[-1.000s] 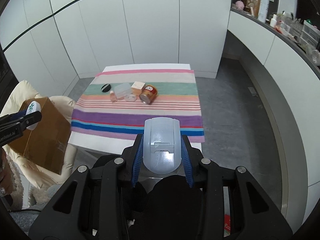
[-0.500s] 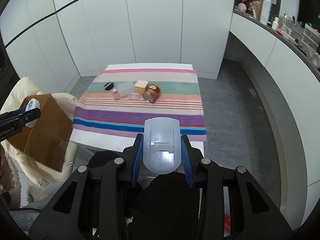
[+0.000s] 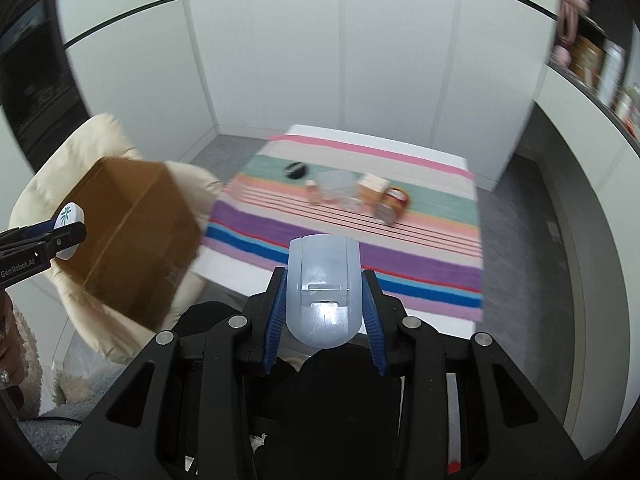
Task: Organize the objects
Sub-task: 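Carry the white compact and white case with both tools over the cardboard box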
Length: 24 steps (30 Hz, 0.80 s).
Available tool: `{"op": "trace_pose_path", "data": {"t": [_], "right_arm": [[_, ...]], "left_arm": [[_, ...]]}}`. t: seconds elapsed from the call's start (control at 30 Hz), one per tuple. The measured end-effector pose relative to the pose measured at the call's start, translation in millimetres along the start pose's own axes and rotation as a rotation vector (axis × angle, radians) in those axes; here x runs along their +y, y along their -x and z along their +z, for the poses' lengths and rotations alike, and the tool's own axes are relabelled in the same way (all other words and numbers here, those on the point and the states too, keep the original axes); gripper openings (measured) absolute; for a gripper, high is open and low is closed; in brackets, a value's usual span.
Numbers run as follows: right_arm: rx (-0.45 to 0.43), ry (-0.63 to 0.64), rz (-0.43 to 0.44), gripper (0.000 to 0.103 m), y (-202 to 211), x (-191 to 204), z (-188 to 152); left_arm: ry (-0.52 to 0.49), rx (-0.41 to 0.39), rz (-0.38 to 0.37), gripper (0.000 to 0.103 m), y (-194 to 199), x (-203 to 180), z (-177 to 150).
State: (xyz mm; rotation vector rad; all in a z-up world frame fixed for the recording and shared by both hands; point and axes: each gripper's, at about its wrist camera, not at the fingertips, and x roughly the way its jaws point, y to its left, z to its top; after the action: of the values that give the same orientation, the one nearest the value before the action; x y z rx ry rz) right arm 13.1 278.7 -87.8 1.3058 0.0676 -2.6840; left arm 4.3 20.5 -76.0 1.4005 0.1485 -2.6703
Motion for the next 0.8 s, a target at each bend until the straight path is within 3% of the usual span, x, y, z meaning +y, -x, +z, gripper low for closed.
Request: {"op": "trace_pose_path", "data": {"t": [0.5,0.8], "right_arm": [[0.008,0.326,0.252,0.038,-23,179,12],[-0.008,0.468,0.315,0.038,-23,255,11]], "left_arm": [[0.264,0.011,0.188,0.058,29,147,-56],[0.336,0.016,0.226,0.058,39,184,-73]]}}
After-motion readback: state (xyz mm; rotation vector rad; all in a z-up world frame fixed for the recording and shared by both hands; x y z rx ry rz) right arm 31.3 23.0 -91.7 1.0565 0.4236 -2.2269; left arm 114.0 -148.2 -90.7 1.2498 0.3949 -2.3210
